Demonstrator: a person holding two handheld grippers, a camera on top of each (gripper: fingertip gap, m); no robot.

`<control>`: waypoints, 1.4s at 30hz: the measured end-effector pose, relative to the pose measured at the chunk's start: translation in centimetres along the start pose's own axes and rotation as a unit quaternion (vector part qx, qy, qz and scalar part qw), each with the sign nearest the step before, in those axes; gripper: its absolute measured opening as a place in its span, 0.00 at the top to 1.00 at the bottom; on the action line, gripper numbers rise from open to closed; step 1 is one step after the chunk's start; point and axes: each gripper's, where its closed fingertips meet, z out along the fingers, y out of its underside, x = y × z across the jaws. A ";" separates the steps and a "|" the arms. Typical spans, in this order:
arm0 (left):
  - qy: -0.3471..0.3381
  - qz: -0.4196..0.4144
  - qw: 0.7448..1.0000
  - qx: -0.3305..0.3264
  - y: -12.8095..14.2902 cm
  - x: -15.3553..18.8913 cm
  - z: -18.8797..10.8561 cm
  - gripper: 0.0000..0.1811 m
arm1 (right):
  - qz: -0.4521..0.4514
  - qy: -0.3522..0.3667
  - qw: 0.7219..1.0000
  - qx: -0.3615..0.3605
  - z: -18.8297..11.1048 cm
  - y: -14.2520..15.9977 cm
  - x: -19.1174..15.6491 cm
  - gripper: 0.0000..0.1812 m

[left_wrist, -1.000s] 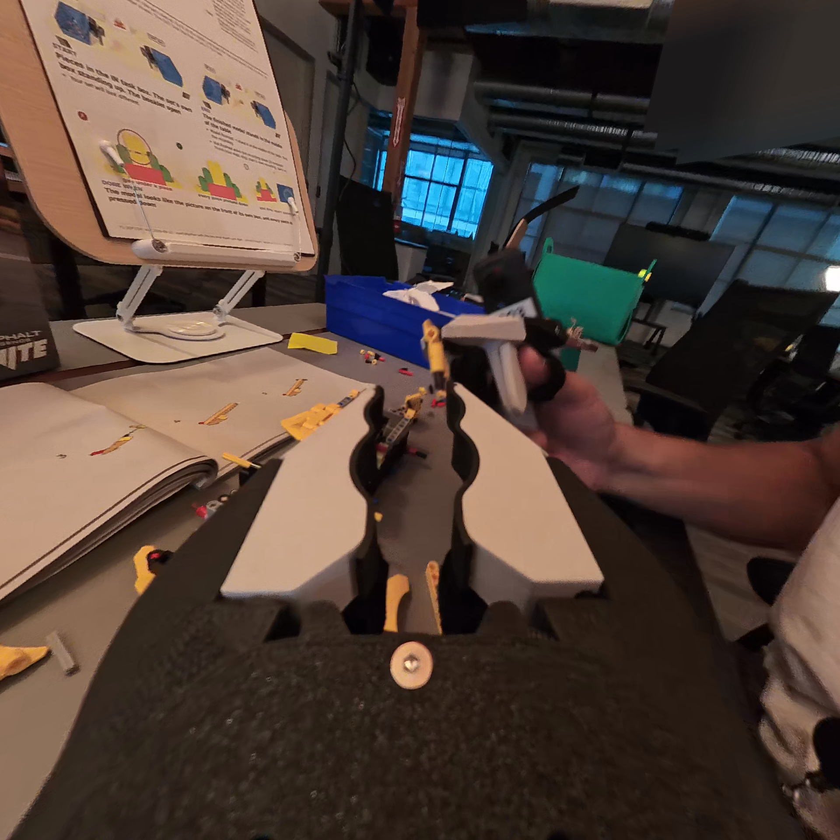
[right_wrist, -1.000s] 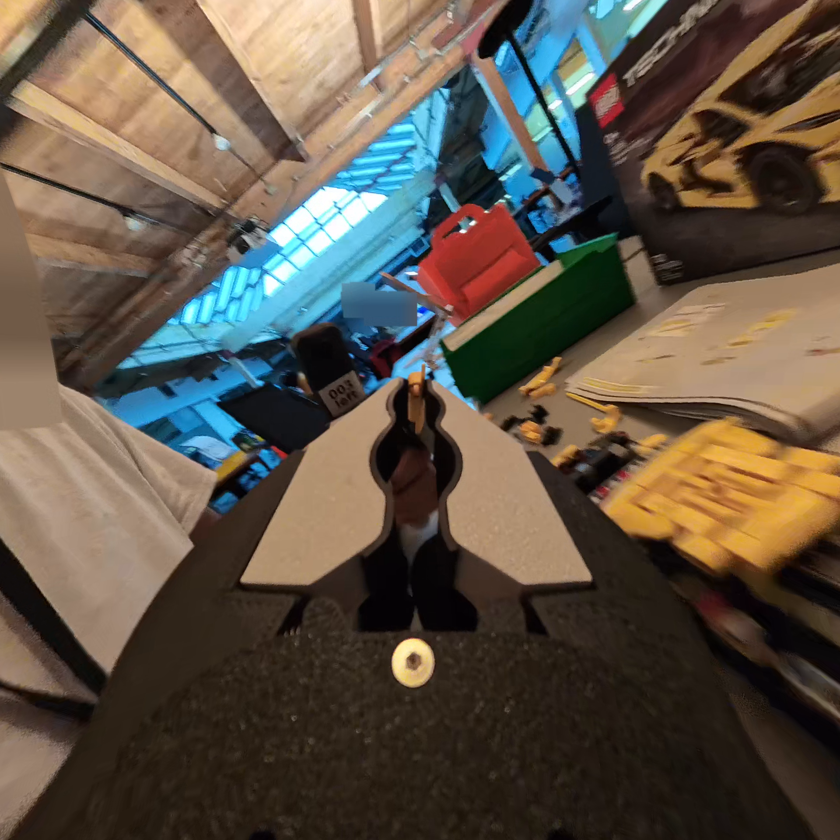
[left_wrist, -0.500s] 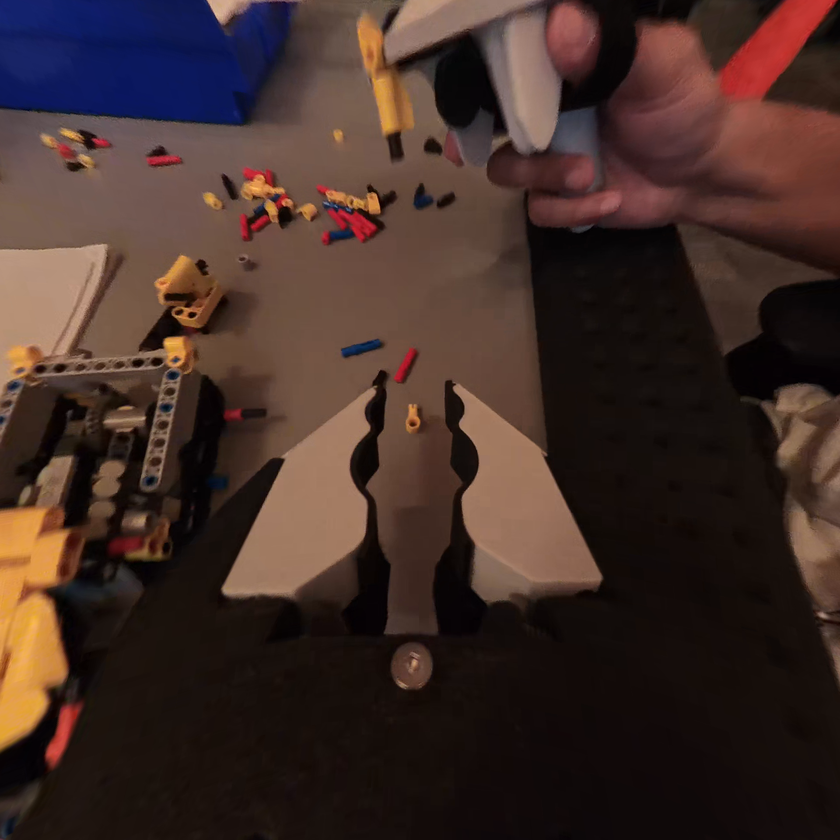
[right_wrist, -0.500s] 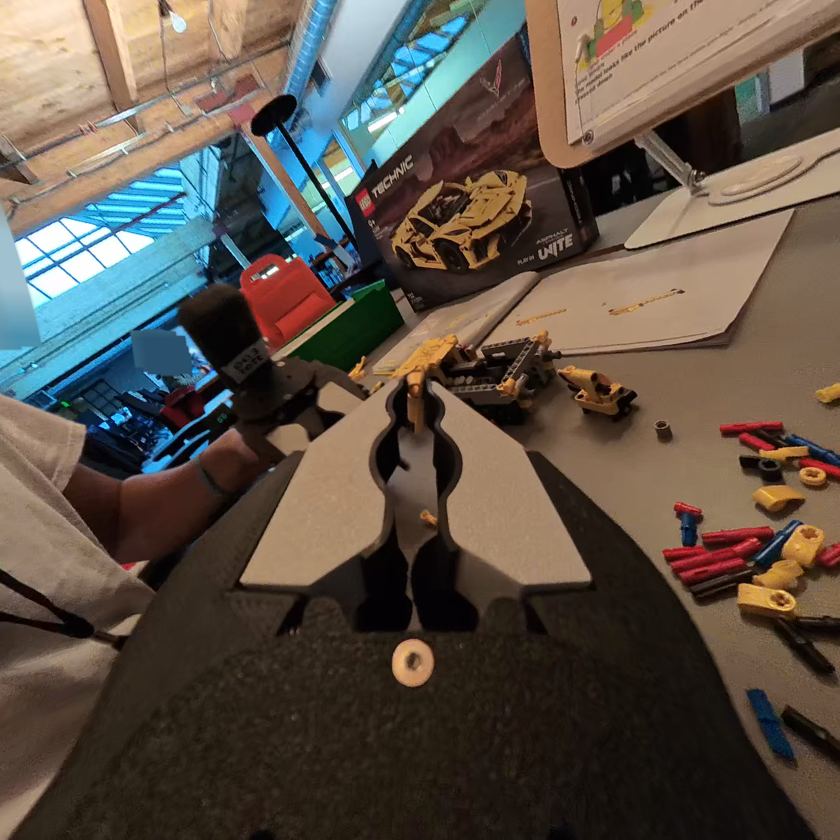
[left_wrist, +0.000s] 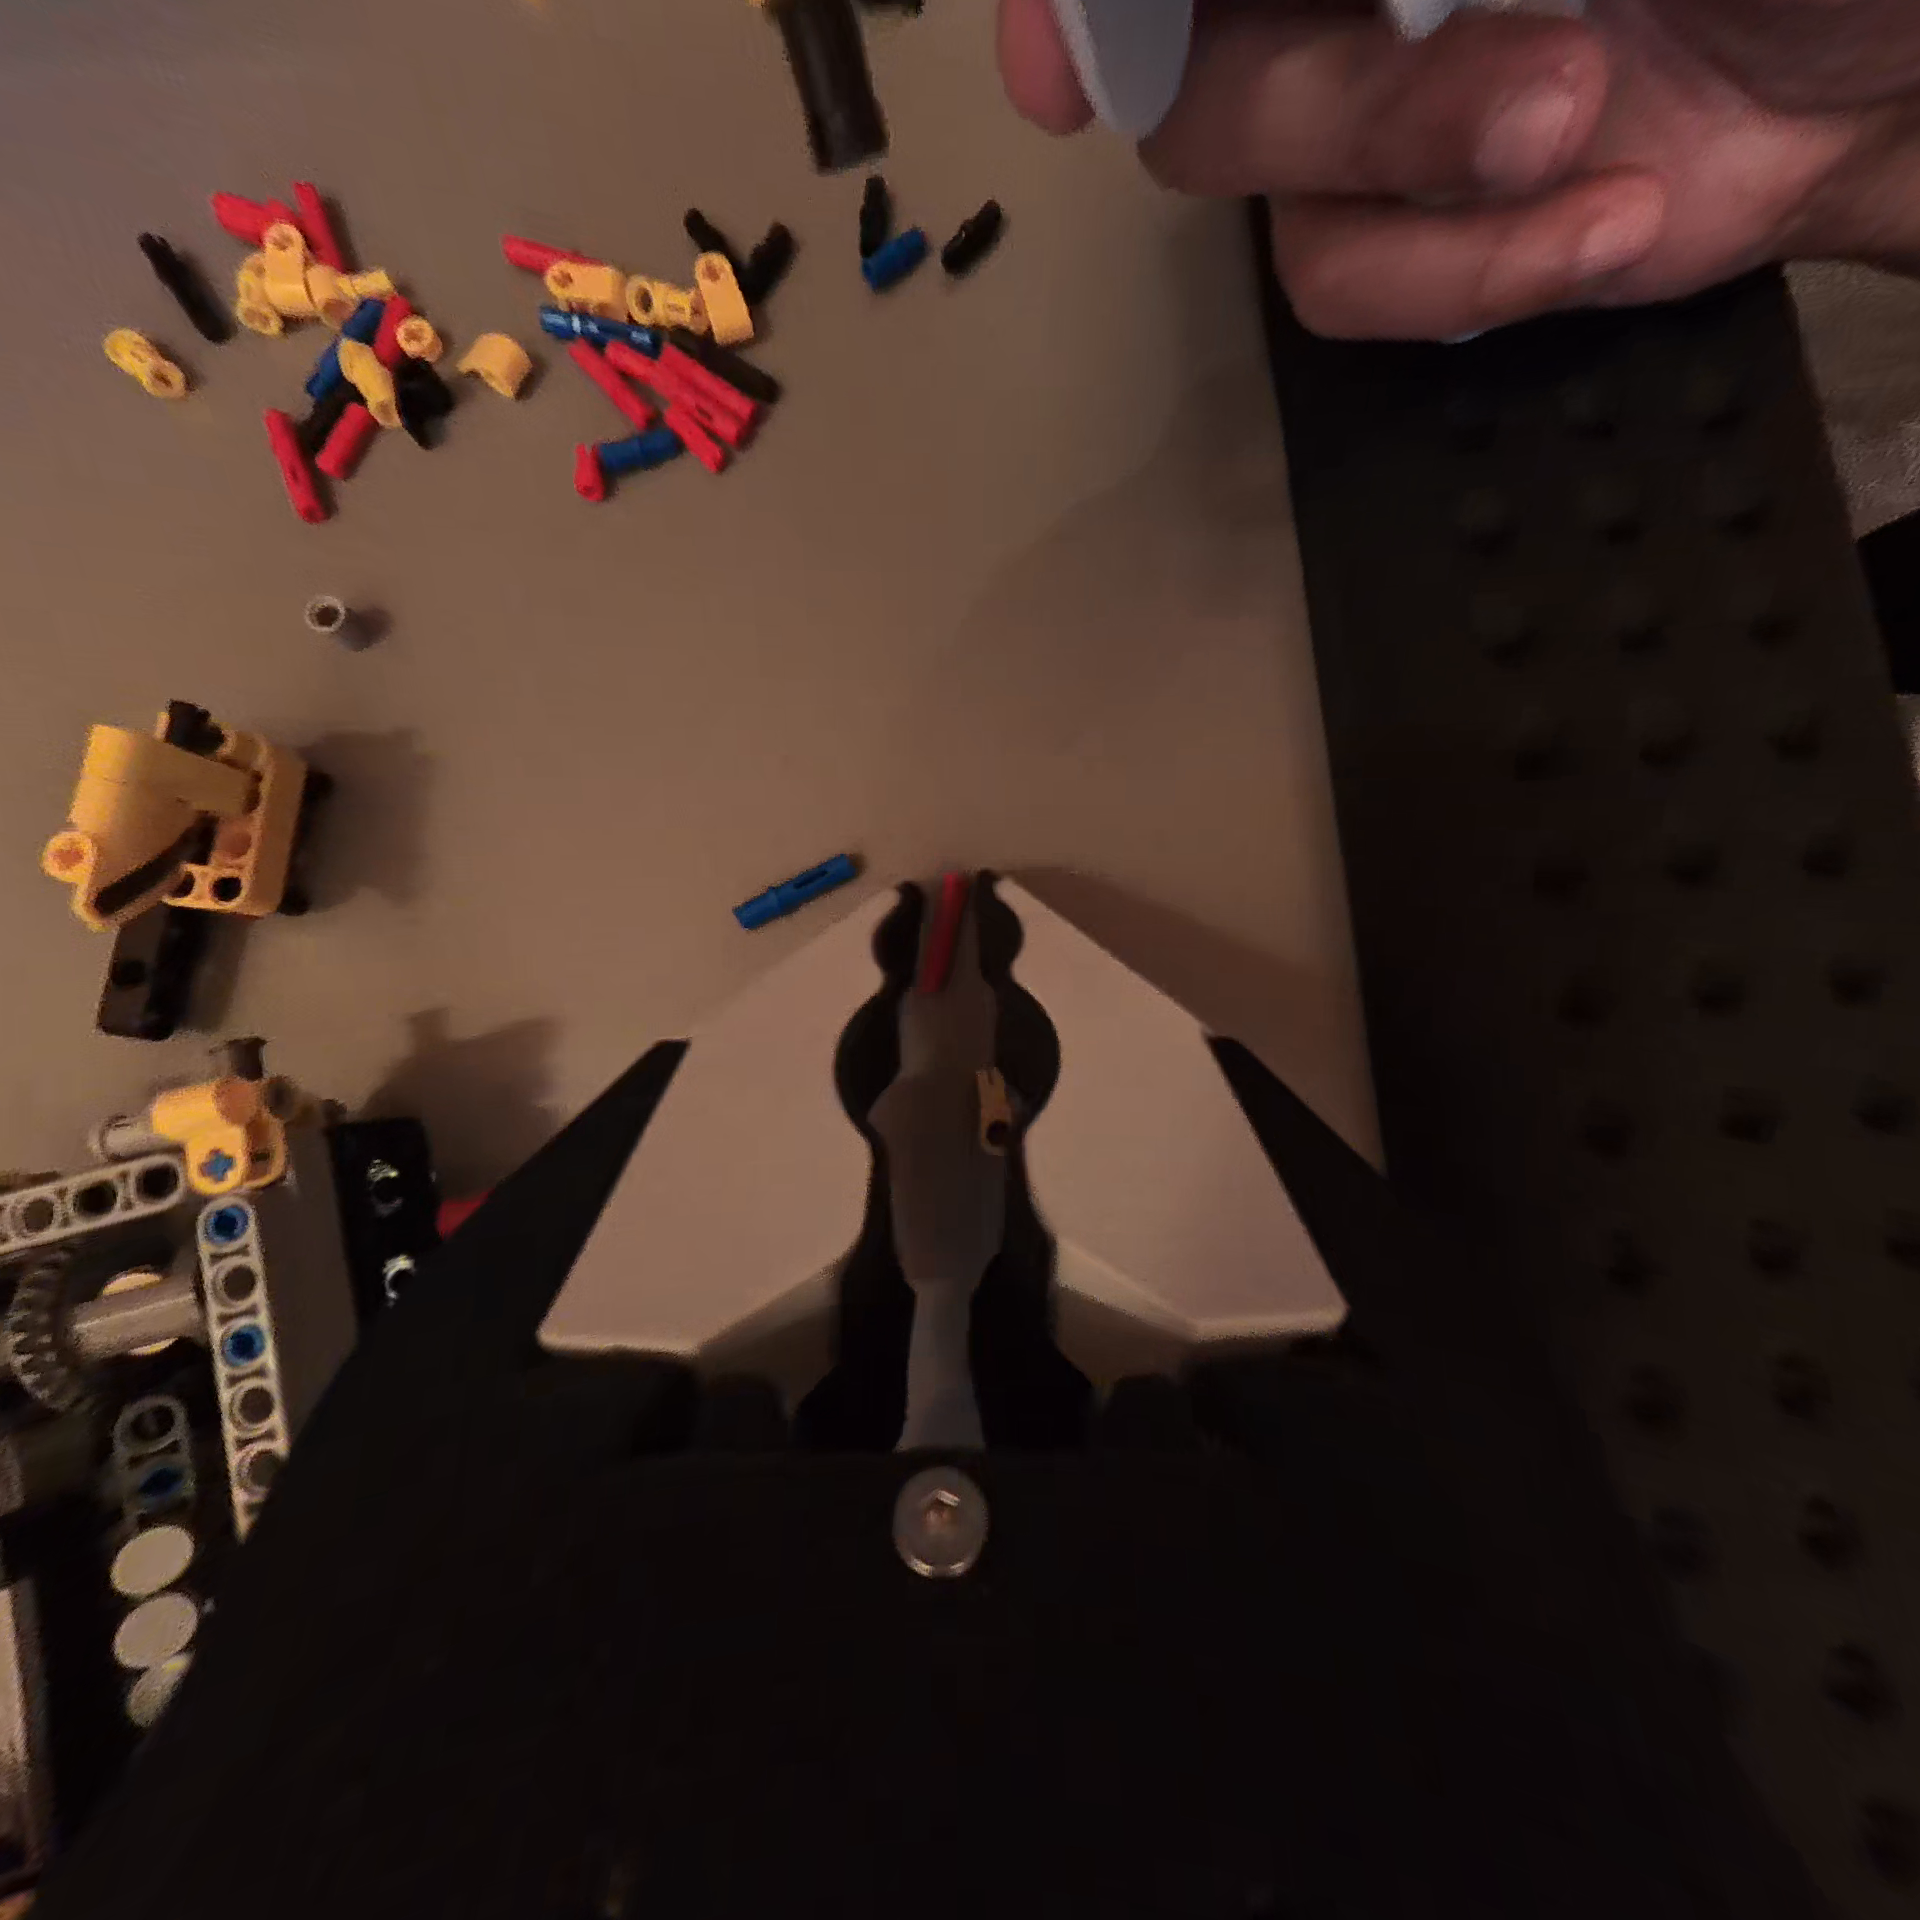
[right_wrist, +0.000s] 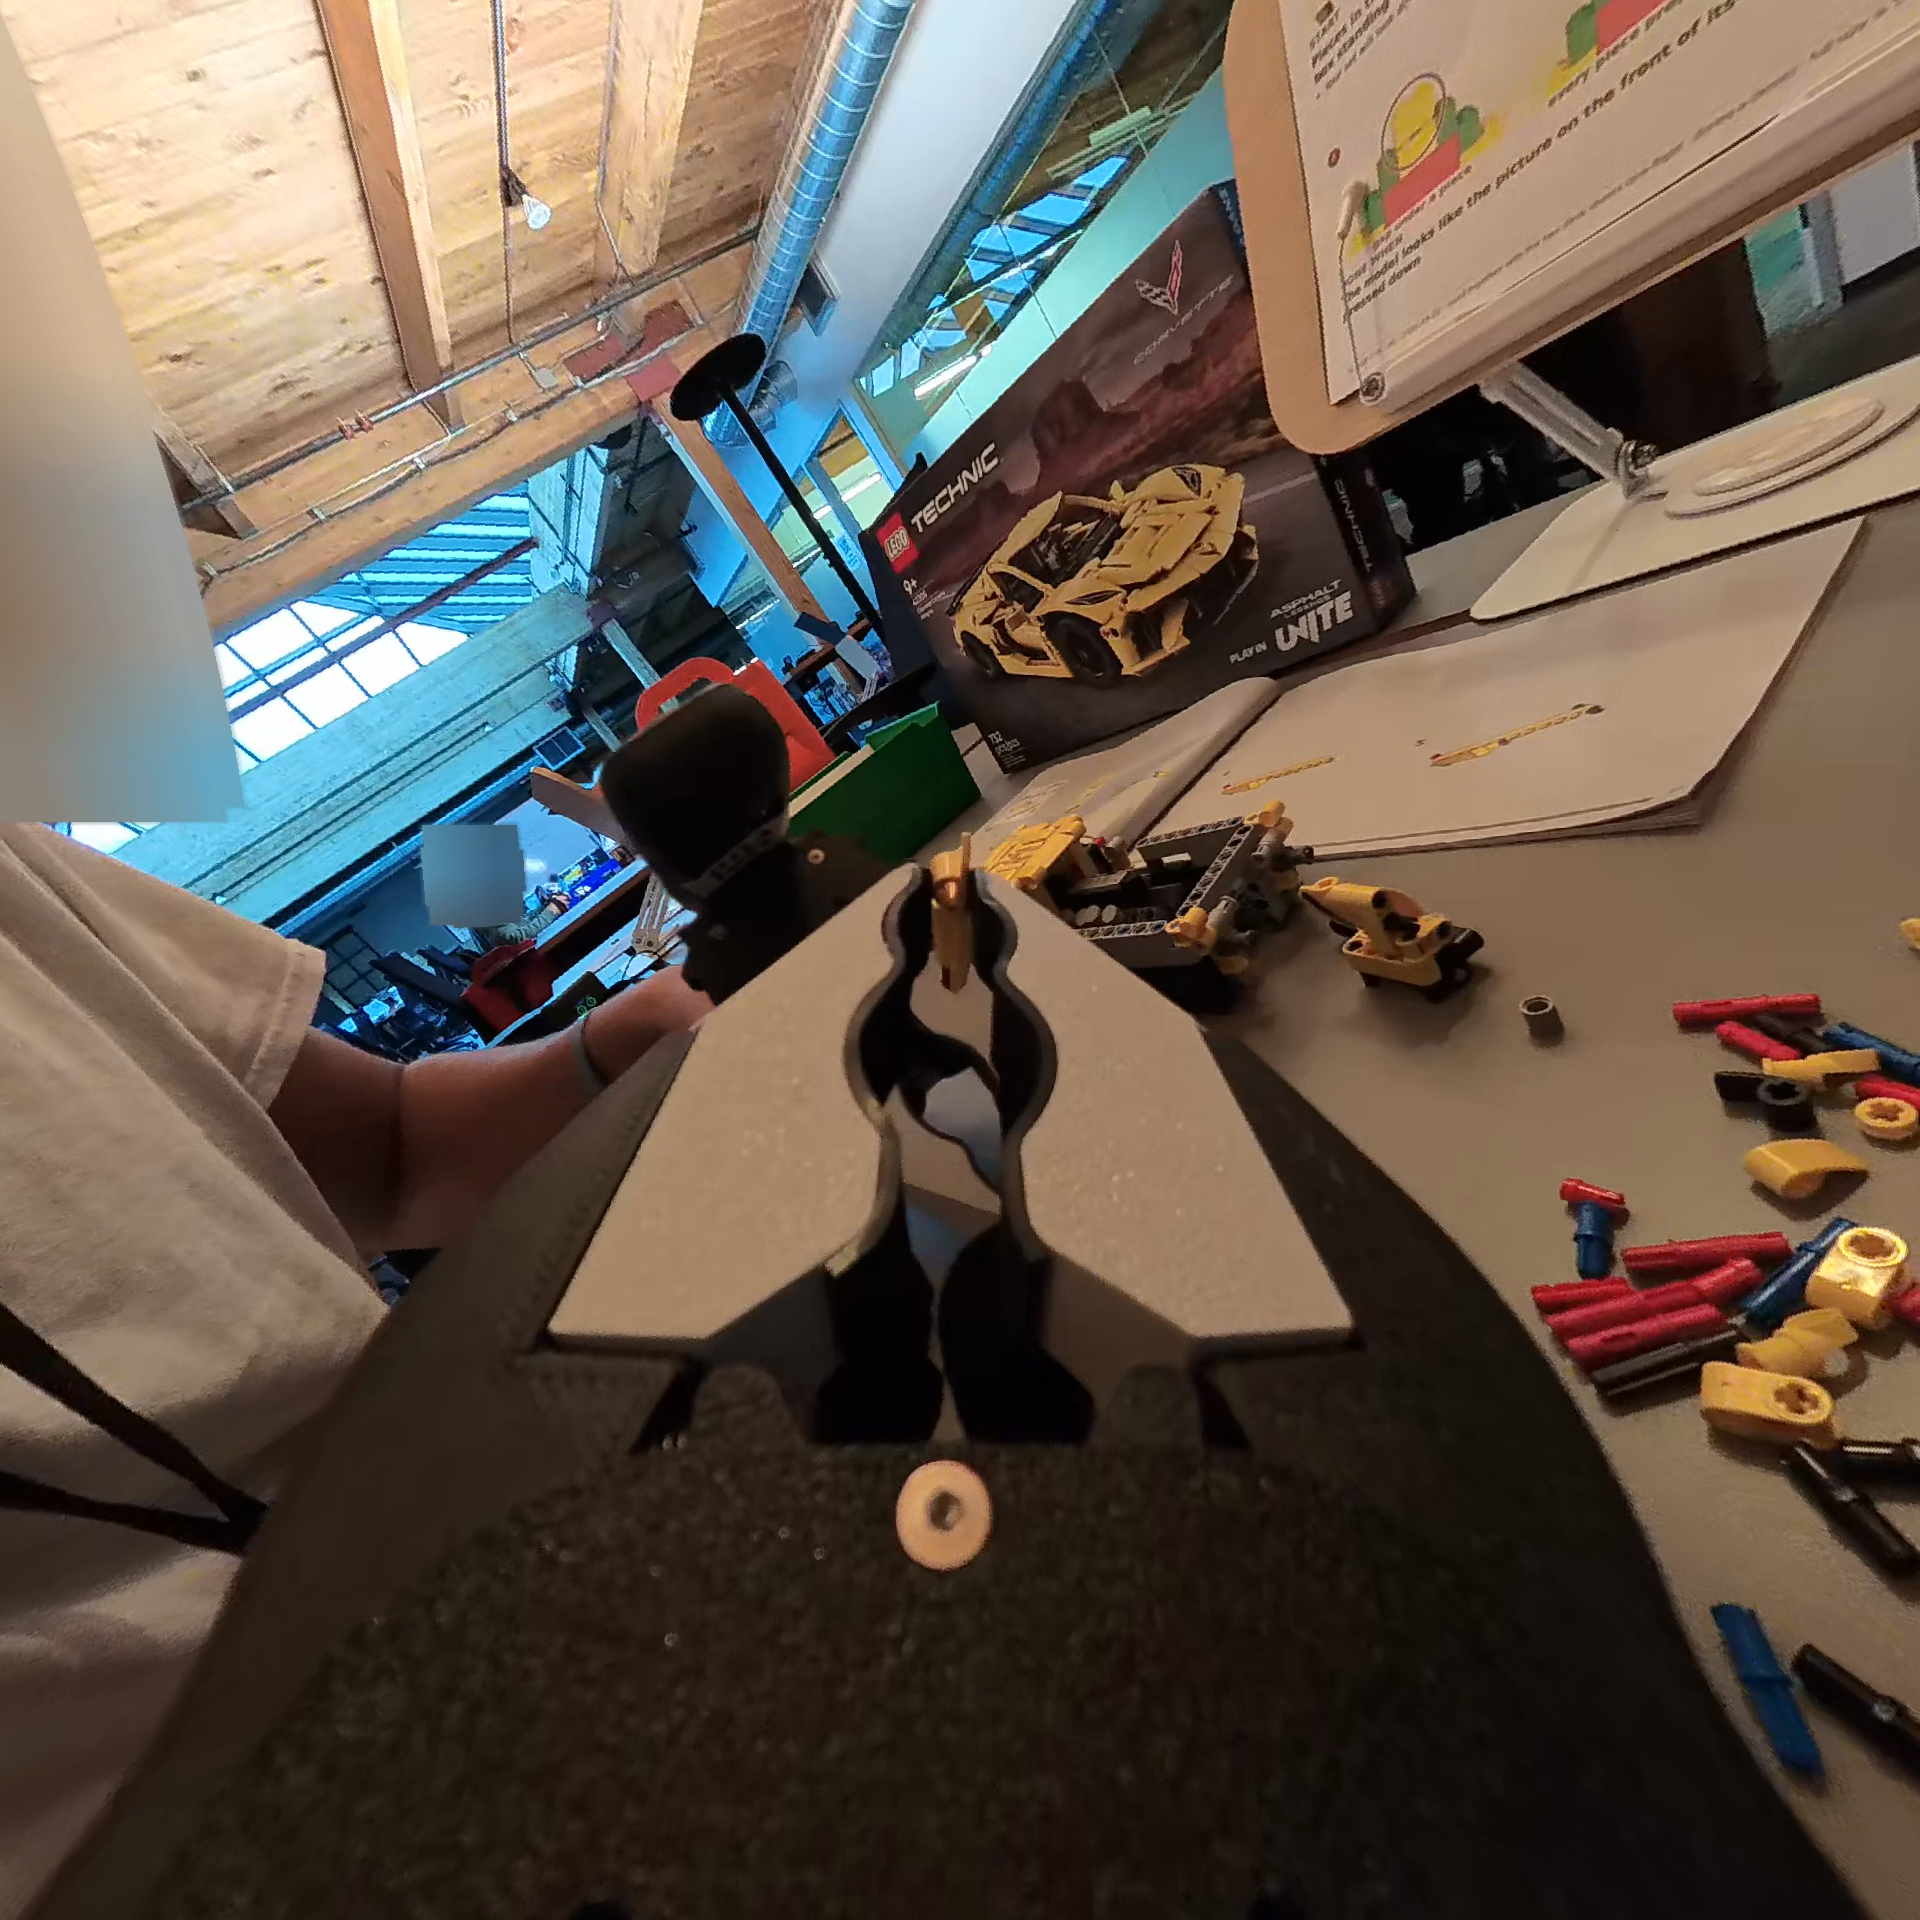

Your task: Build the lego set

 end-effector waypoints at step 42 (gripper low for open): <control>0.111 -0.349 0.739 0.565 2.7 2.1 -25.7 0.98 | 0.035 -0.185 0.981 -0.050 17.1 4.5 -13.8 0.97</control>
